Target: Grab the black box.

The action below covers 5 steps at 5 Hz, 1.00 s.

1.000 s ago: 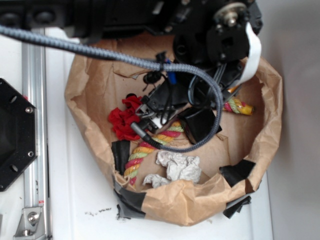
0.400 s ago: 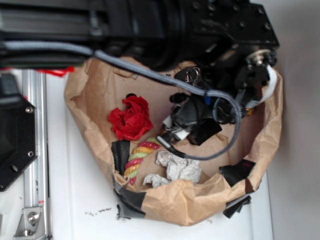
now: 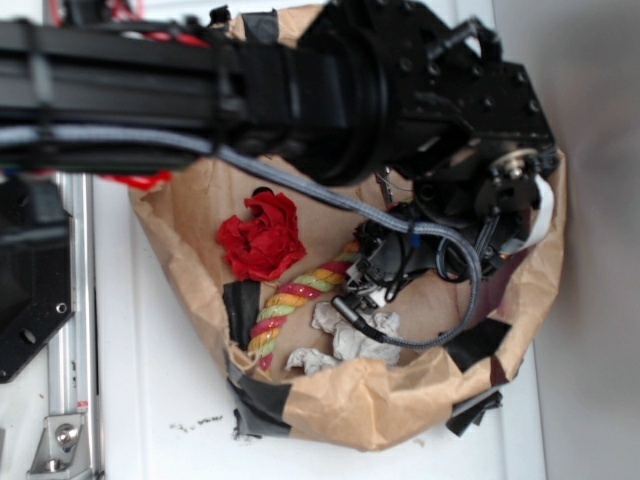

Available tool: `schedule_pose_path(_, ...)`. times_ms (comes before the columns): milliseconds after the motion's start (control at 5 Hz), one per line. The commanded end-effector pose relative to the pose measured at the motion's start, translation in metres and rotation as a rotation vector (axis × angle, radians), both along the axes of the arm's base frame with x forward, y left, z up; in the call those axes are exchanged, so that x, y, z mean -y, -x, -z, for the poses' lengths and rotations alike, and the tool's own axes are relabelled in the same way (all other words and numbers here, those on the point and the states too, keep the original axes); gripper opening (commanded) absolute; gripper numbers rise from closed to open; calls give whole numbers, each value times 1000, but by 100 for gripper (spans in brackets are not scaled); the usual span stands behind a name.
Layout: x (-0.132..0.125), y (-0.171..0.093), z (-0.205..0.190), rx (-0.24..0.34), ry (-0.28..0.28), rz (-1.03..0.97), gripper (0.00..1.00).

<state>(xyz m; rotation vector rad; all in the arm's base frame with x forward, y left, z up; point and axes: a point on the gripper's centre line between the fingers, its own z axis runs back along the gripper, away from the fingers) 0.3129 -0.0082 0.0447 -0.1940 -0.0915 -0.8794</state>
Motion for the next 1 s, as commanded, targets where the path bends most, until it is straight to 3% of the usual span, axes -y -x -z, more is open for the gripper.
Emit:
schedule_pose_path(0,29,10,14,-48,-70,107,100)
schedule_pose_path(200,24,11,25,-105,-87,96,100)
schedule_pose_path(400,25,19,18,-119,-93,86,0)
schedule_pose_path(800,15,43,-46,-48,-123,-23,0)
